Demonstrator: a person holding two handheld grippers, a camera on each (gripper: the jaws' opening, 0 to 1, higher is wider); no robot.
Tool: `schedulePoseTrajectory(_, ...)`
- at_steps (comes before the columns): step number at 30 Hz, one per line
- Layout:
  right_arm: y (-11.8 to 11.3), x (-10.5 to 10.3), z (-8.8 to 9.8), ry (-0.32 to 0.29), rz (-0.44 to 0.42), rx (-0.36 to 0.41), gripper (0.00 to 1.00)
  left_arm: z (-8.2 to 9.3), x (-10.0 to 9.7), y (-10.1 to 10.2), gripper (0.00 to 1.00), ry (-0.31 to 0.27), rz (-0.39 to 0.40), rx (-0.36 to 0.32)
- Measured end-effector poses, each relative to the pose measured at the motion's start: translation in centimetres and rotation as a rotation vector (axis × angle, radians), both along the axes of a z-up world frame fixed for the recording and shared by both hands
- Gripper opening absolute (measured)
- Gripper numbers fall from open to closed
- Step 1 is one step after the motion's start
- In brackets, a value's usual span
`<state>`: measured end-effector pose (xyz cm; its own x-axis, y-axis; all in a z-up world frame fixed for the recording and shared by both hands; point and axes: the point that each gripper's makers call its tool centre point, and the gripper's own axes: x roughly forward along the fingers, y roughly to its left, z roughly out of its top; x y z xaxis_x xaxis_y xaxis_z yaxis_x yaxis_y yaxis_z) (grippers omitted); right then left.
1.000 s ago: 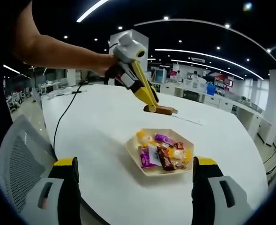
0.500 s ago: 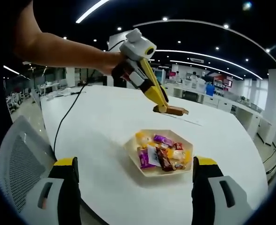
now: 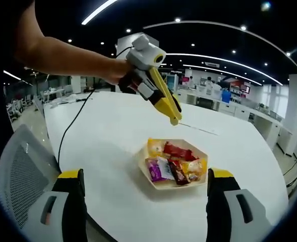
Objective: Place the target food into the container with the food tongs after gripping and lifting it, then release it inside without dropping or visibly crushing the food.
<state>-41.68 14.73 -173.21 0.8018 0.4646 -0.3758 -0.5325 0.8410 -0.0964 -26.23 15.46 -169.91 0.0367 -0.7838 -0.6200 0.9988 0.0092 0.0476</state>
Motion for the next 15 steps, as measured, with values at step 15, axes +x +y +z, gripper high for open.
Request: schedulePoseTrajectory(15,-0.1,0.0,0.0,0.001,0.001,0.000,1.00,1.8,0.0,0.1,0.26,0.023,0.023,-0.073)
